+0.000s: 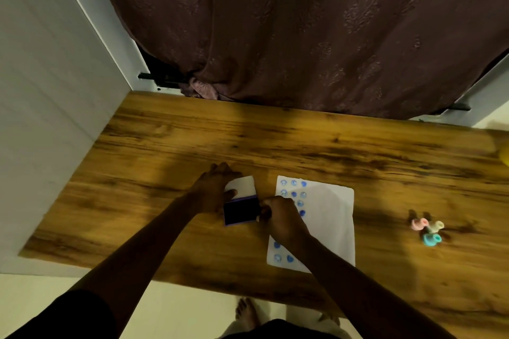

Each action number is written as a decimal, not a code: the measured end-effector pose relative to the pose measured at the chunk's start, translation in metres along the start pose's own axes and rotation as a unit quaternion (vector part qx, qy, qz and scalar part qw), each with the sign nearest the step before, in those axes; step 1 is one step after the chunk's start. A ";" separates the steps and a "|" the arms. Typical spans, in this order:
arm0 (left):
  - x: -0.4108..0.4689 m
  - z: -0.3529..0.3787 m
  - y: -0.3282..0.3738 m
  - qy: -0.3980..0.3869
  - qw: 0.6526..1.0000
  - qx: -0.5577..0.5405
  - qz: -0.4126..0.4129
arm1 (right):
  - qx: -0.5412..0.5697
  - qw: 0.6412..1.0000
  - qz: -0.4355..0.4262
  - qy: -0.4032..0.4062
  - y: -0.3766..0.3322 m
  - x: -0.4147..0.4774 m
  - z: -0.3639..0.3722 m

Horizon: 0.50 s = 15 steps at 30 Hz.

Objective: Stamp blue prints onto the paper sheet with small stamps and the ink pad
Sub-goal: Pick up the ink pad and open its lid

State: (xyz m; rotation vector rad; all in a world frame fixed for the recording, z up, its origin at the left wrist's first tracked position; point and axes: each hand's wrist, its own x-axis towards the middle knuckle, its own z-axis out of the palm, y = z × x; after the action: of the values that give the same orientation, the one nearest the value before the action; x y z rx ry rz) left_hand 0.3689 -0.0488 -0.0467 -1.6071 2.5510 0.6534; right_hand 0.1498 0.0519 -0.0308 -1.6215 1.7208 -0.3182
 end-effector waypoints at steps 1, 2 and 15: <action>0.000 -0.001 0.002 0.000 1.000 -0.004 -0.006 | 0.005 1.000 -0.001 0.003 0.000 -0.001 -0.001; -0.001 -0.002 0.004 0.006 1.000 -0.010 -0.014 | 0.010 1.000 -0.002 0.007 0.000 -0.002 -0.002; -0.004 0.005 0.139 0.140 0.962 -0.232 0.018 | 0.092 0.988 -0.035 0.116 0.053 -0.055 -0.091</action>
State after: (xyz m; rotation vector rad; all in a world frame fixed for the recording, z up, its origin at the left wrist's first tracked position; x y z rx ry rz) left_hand 0.2483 0.0082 -0.0059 -1.9104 2.7766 1.1822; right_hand 0.0463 0.0851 0.0179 -1.5599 1.7468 -0.7043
